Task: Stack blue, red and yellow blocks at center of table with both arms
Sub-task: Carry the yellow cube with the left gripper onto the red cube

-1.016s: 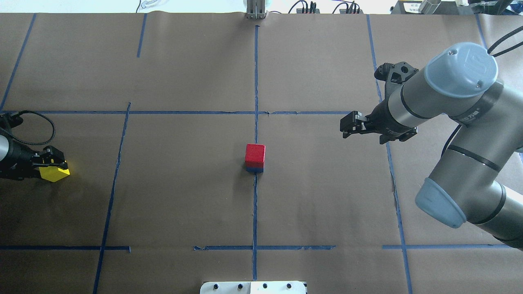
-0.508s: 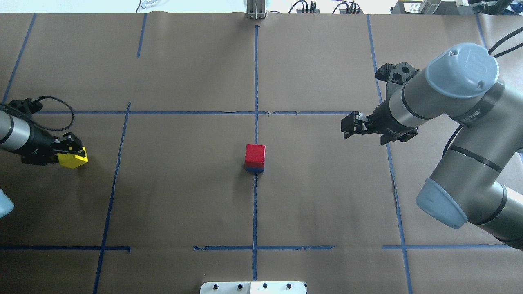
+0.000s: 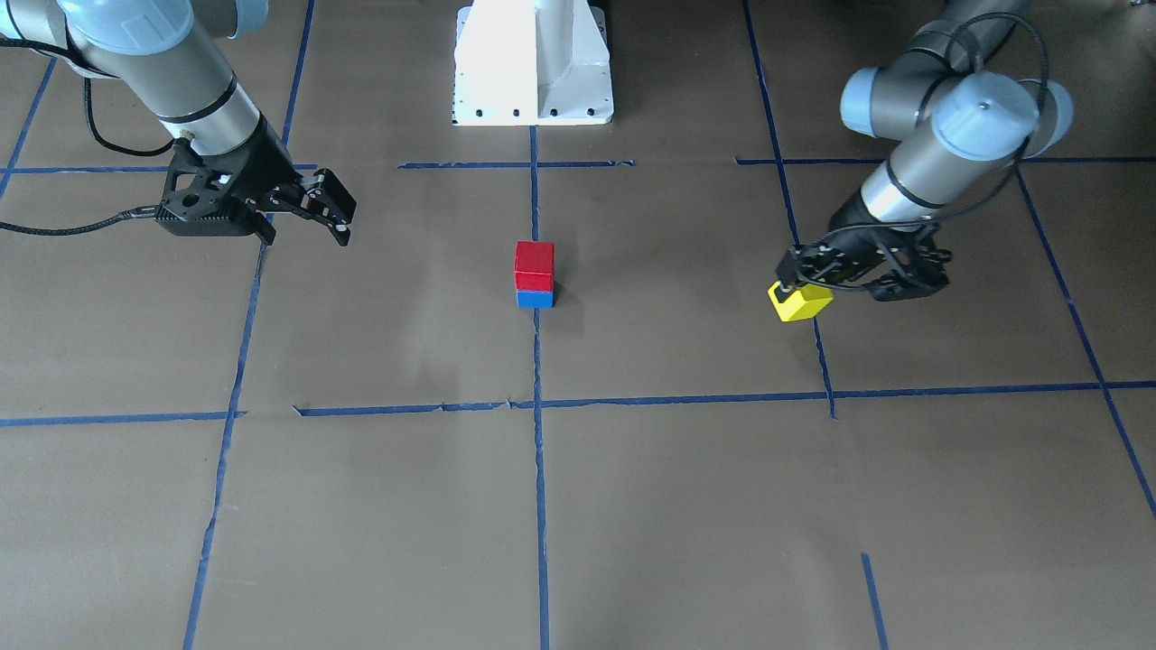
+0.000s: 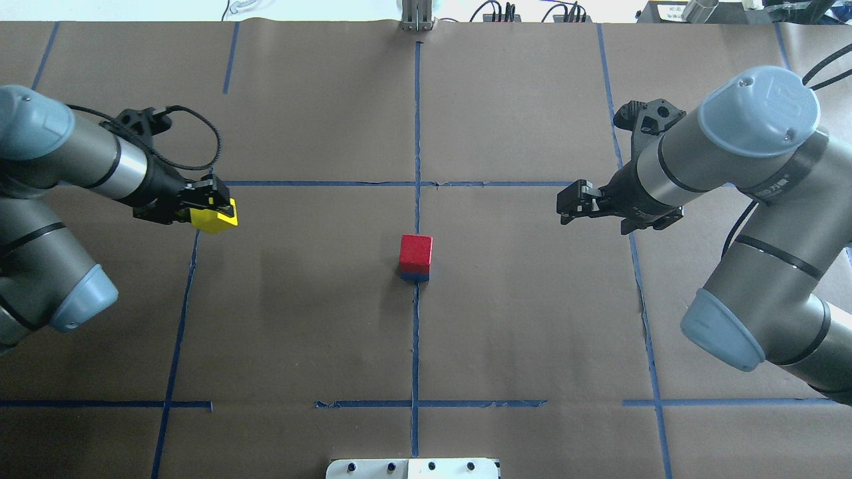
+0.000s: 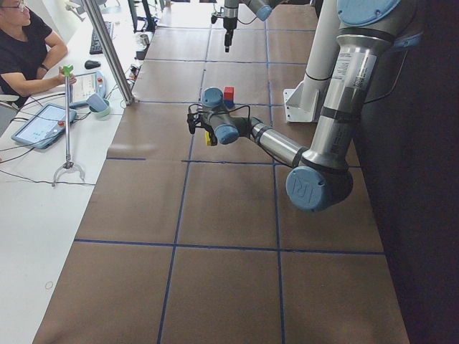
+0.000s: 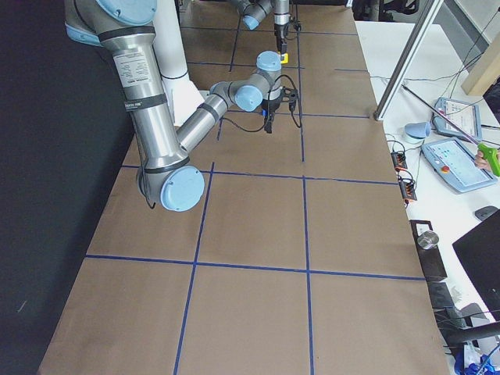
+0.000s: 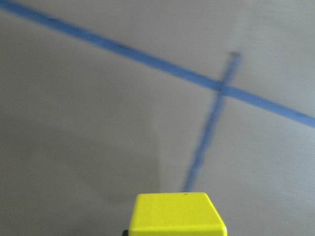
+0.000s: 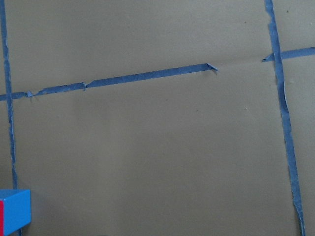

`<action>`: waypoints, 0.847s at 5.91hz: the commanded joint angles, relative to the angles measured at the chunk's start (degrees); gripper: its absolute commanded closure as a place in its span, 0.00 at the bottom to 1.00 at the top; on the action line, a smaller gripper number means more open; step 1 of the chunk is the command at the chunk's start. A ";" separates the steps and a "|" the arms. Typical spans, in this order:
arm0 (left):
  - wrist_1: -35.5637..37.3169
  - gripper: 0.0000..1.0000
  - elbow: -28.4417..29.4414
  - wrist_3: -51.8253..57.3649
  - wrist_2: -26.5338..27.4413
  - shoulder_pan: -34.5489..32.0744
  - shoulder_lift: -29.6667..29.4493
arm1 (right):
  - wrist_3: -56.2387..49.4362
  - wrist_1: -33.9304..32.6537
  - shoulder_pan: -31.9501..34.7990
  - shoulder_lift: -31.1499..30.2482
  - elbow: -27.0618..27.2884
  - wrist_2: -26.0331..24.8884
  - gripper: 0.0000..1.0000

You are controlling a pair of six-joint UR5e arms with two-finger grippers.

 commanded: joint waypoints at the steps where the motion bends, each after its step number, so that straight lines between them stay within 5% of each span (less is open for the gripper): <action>1: 26.67 1.00 -4.14 1.22 9.06 7.95 -16.27 | -0.11 -0.06 0.51 -0.17 0.06 0.18 0.00; 3: 36.43 0.99 -3.03 1.14 12.03 11.08 -25.53 | -0.11 -0.15 1.04 -0.78 0.15 0.26 0.00; 5: 36.46 0.98 3.52 2.19 14.49 13.80 -32.64 | -0.20 -0.06 1.65 -2.44 1.37 0.35 0.00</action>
